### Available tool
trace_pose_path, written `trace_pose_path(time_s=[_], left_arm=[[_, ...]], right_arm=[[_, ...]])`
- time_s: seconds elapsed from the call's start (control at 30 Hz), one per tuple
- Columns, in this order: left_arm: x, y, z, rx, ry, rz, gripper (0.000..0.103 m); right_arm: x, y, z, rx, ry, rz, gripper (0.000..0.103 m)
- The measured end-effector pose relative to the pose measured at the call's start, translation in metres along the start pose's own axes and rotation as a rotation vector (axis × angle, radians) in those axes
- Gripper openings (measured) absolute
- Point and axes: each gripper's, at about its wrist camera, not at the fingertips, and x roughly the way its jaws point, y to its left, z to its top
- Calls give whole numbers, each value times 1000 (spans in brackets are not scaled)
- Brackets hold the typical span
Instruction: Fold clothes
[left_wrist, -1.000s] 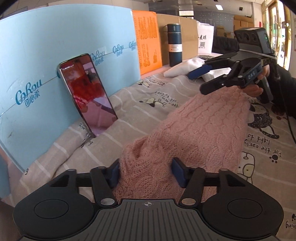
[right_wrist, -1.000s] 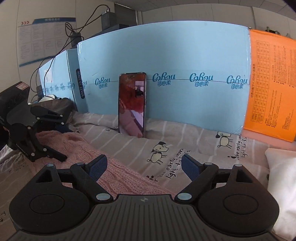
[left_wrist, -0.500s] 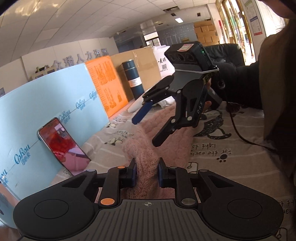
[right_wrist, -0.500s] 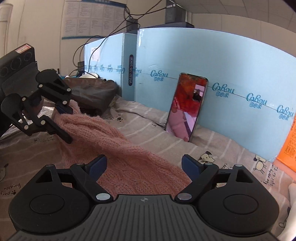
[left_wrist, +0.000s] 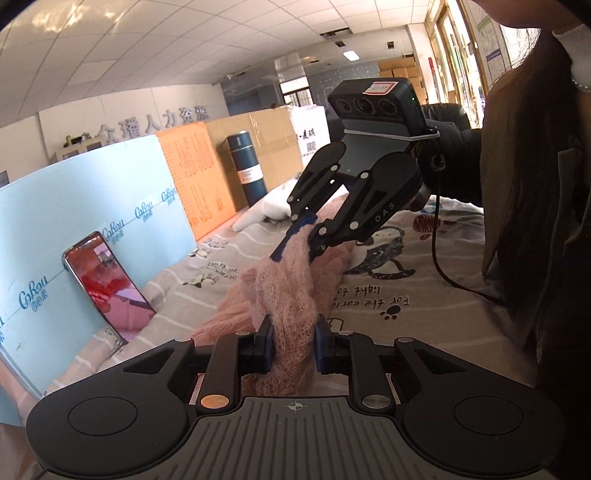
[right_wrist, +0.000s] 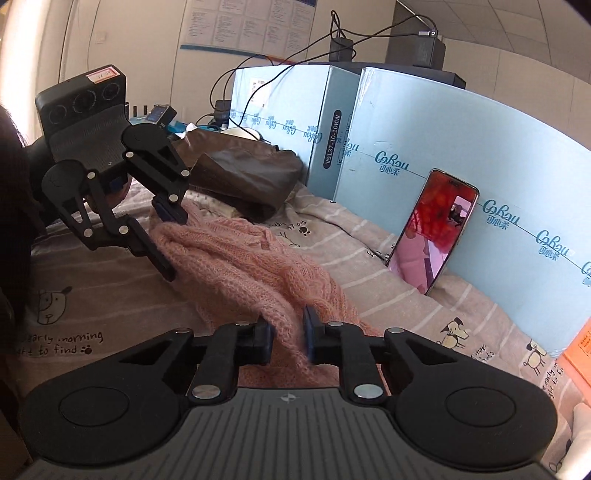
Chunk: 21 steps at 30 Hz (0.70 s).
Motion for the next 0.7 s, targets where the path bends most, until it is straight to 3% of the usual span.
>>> trace_pose_path(time_s=[0.17,0.37,0.7], left_arm=[[-10,-4,-1,1,-19,-39,19],[-17,-17,-5,9,14,-85,19],[-14,-34,-24,-19,132,-119,20]], right_arm=[[-23,23,-7,50,-8,-24,12],[-45,58,-19,163,-4,-26,12],[-50,85,-35,354,7,49,13]])
